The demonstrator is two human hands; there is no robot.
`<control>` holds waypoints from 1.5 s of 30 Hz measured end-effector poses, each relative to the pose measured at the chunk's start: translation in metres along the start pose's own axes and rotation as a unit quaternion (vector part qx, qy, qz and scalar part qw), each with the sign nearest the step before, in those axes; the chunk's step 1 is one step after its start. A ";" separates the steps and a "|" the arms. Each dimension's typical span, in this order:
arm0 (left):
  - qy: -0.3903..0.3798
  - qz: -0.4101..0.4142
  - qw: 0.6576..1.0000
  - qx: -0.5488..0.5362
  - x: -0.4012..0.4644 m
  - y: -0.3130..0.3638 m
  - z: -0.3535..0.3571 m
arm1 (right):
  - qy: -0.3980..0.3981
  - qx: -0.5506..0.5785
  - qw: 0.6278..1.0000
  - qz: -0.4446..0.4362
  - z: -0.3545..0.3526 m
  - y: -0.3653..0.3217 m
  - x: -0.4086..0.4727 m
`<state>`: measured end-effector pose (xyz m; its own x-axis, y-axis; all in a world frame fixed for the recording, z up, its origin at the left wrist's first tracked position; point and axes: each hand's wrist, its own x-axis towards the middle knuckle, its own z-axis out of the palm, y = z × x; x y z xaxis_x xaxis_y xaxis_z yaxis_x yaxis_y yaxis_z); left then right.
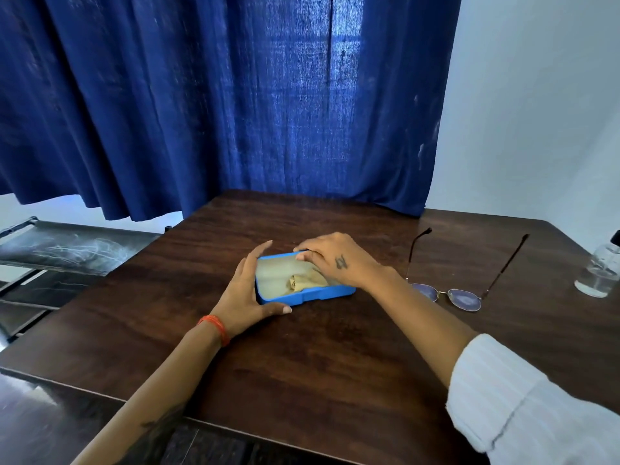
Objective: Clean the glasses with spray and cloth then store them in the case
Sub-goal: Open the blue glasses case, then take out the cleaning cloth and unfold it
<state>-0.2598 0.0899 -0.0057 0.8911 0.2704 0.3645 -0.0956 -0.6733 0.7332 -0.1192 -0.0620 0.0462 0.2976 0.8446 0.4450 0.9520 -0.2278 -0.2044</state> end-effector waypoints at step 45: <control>-0.173 0.000 0.952 -0.253 -0.035 0.107 0.081 | 0.023 0.548 0.720 0.426 -0.046 -0.025 -0.155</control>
<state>-0.2652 -0.0479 0.0135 0.9754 -0.0324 0.2181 -0.2196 -0.2316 0.9477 -0.1856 -0.2094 0.0223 0.7659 0.6022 -0.2254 -0.1973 -0.1136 -0.9737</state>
